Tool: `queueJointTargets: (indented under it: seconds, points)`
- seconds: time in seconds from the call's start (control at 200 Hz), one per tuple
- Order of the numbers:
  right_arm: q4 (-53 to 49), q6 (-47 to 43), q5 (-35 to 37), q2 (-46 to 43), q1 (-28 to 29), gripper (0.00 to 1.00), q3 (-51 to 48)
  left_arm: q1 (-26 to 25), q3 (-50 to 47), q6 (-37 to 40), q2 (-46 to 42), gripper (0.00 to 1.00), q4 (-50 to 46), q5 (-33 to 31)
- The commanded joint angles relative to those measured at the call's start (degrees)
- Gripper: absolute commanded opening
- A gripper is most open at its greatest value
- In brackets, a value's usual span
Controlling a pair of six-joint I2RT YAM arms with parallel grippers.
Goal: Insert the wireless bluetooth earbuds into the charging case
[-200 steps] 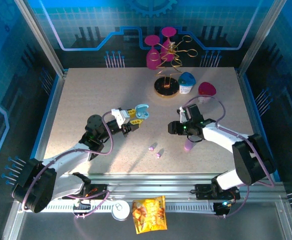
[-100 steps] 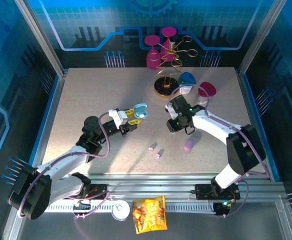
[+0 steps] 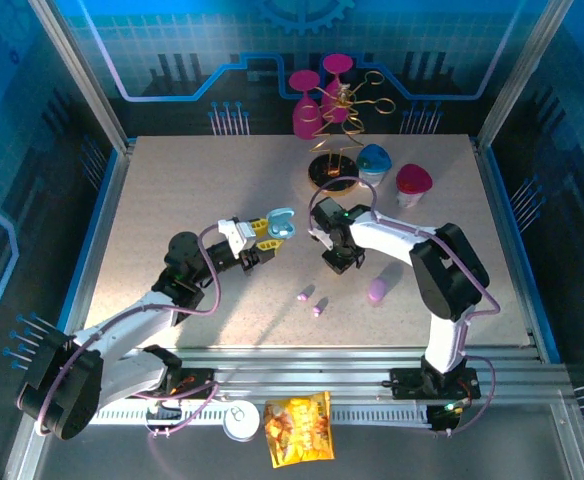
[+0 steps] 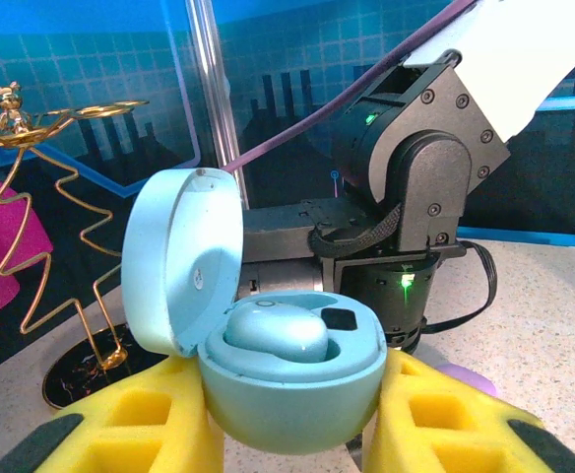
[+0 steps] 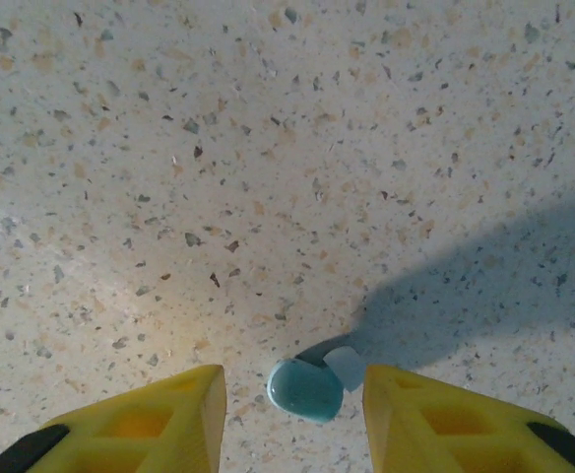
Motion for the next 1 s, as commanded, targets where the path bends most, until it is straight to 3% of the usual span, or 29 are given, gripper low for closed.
queueJointTargets:
  seconds: [0.0, 0.405, 0.73, 0.996]
  points:
    - [-1.1, -1.61, 0.32, 2.04, -0.02, 0.41, 1.58, -0.31, -0.27, 1.25, -0.93, 0.15, 0.19, -0.57]
    - [-3.16, -1.51, -2.23, 1.58, -1.09, 0.39, 0.08, -0.27, 0.19, 1.2, 0.04, 0.15, 0.59, -0.42]
    - [-3.73, 4.44, -0.88, 3.55, -2.99, 0.2, 2.8, -0.32, 1.06, 0.51, 1.55, 0.15, 1.82, 0.25]
    - [-3.32, 11.28, -2.88, 4.27, -5.17, 0.12, 3.52, -0.32, 1.07, 0.77, 1.17, 0.15, 1.24, 0.22]
